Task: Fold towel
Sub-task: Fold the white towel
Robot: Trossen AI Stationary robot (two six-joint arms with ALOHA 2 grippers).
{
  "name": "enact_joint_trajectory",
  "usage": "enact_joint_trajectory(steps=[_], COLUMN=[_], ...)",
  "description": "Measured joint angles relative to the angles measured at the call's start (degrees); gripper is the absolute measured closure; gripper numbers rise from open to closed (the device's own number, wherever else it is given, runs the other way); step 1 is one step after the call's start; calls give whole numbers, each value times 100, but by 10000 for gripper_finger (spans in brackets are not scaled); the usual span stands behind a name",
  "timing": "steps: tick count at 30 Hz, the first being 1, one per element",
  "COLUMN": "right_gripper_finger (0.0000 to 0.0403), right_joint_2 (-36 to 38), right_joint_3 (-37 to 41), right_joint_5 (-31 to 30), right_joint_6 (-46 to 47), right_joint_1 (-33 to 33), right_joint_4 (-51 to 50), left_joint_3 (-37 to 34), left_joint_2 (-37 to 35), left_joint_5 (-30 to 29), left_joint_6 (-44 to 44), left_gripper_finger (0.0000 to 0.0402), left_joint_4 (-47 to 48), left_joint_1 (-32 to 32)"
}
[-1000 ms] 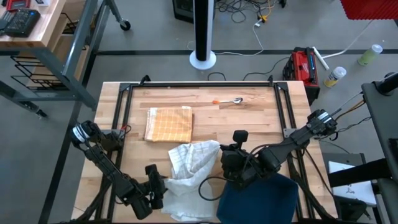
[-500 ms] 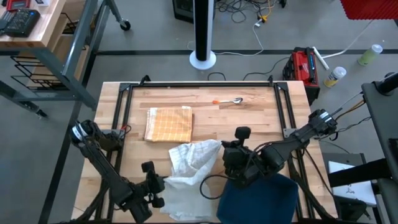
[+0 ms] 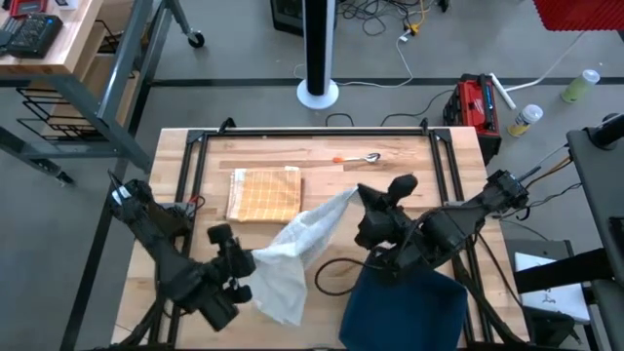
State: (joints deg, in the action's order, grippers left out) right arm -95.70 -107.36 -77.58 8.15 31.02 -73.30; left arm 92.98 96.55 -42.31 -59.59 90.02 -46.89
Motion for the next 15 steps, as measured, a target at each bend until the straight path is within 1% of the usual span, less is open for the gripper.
enact_joint_trajectory(steps=[1, 3, 6, 8, 11, 13, 15], right_gripper_finger=[403, 403, 403, 403, 403, 403, 403], right_joint_2=[0, 0, 0, 0, 0, 2, 2], right_joint_3=[-127, -397, -788, -1016, -1333, -1490, -1604], right_joint_5=[-55, -61, -100, -109, -117, -305, -542], right_joint_6=[-131, -339, -669, -908, -1262, -1462, -1730], right_joint_1=[-14, -46, -69, -69, -102, -137, -198], right_joint_4=[-2, -2, 3, 4, 13, 14, 14], left_joint_3=[2, 45, 139, 288, 595, 862, 1113], left_joint_2=[-48, -148, -390, -563, -885, -1092, -1283], left_joint_5=[0, -57, -511, -1069, -2015, -2545, -2927], left_joint_6=[196, 309, 631, 903, 1577, 2100, 2475], left_gripper_finger=[401, 401, 401, 401, 401, 401, 401], left_joint_4=[-49, 14, 15, -12, -4, 5, 4], left_joint_1=[65, 223, 407, 520, 638, 741, 838])
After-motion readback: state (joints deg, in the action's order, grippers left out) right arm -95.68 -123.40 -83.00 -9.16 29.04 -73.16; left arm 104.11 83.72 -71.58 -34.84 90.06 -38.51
